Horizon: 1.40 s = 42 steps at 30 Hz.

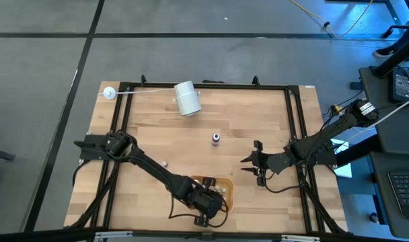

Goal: Pick & Place food coloring
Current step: Put the small purple food coloring bottle into the yellow bin, then put the big blue food coloring bottle into the yellow bin

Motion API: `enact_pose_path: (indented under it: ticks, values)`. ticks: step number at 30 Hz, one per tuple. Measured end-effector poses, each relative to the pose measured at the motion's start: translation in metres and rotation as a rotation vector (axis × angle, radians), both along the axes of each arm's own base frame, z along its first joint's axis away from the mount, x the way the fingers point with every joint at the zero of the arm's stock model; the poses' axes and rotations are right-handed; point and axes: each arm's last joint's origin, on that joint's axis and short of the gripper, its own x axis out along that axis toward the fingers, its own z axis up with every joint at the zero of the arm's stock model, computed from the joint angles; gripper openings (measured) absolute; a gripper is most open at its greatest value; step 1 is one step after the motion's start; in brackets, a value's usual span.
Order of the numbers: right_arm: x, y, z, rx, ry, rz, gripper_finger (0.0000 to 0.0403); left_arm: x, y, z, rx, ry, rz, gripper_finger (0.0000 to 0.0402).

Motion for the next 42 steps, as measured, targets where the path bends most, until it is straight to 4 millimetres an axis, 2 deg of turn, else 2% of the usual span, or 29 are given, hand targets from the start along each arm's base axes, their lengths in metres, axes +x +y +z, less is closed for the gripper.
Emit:
enact_pose_path:
  ticks: [13, 31, 42]
  values:
    - [0.000, 0.000, 0.000, 0.001, -0.001, 0.000, 0.0145, 0.007, 0.002, -0.017, -0.016, 0.024, -0.017, 0.0089]
    - [0.000, 0.000, 0.000, 0.000, 0.000, 0.000, 0.0145, 0.006, -0.002, -0.017, -0.028, 0.025, -0.020, 0.0101]
    - [0.000, 0.000, 0.000, 0.000, 0.000, 0.000, 0.0145, 0.005, -0.003, -0.011, -0.030, 0.055, -0.027, 0.0136]
